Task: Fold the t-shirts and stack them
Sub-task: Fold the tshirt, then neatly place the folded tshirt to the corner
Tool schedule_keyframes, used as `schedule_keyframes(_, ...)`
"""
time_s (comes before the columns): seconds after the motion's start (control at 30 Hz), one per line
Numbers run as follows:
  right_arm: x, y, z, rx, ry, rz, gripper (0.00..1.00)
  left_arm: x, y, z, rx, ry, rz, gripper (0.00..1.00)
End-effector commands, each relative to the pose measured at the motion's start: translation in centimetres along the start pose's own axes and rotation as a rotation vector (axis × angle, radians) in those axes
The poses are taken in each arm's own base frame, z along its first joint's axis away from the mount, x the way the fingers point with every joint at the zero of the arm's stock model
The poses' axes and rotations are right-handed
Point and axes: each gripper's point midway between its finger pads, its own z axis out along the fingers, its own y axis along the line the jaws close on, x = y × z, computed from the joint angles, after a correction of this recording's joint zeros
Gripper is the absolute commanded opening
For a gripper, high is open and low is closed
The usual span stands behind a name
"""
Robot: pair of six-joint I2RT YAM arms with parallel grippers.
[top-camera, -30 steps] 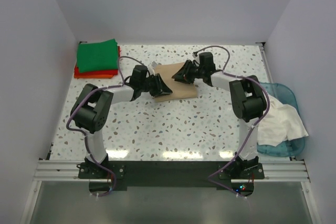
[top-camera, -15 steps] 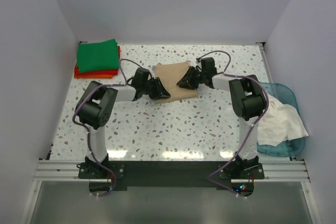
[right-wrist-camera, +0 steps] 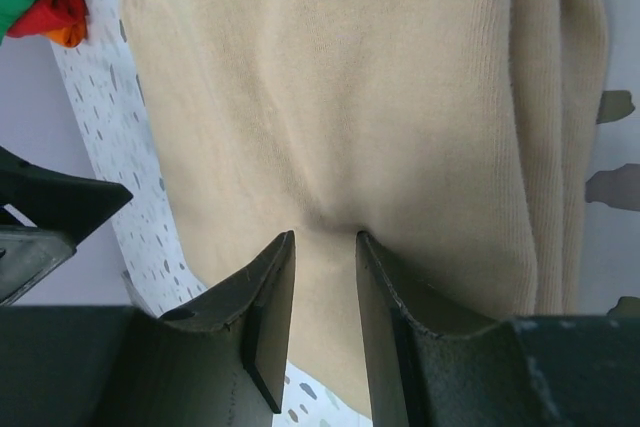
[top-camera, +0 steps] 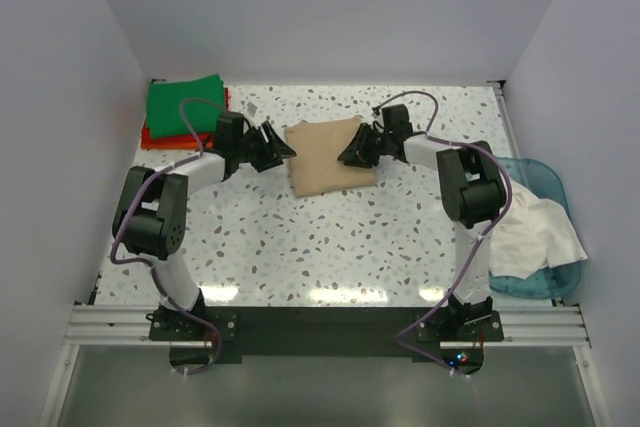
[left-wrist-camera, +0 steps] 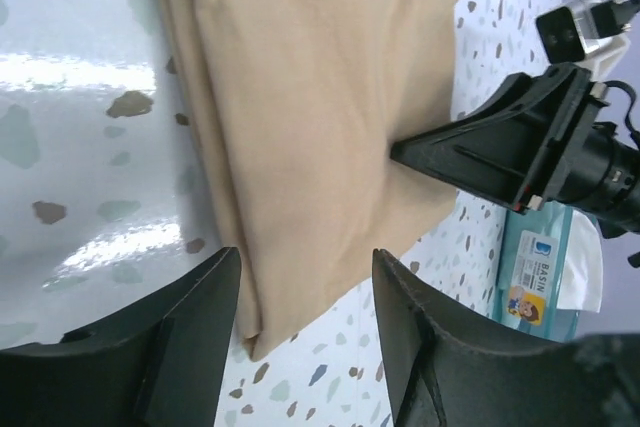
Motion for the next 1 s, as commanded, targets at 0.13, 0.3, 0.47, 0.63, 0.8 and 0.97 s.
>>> schedule_keyframes(0.13,-2.4,2.1,-1.6,-0.025,-0.045,-0.048,0.36,0.4,2.7,1.2,-0.076,0.064,0.007,0.63)
schedule_keyframes(0.3,-2.7,3.1,-2.7,-0.038,-0.063,-0.063,0.36,0.7,4.4,2.7,-0.124,0.101,-0.006,0.64)
schedule_keyframes(0.47,-2.8,4.4,-4.5,-0.045,-0.097,-0.091,0.36,0.5,5.9,4.2,-0.203,0.12,0.003,0.63)
schedule_keyframes(0.63,-2.9,4.9,-6.2,-0.039,-0.122,-0.107,0.36,1.9,6.8,6.0,-0.311,0.159,0.054,0.59)
schedule_keyframes(0.8,-3.1,5.9,-8.0,-0.054,-0.149,-0.117,0.36,4.0,6.8,7.6,-0.369,0.19,0.086,0.53)
schedule_keyframes(0.97,-1.4,6.3,-9.6,-0.079,-0.157,-0.096,0.35,2.2,7.1,7.6,-0.471,0.153,0.146,0.19)
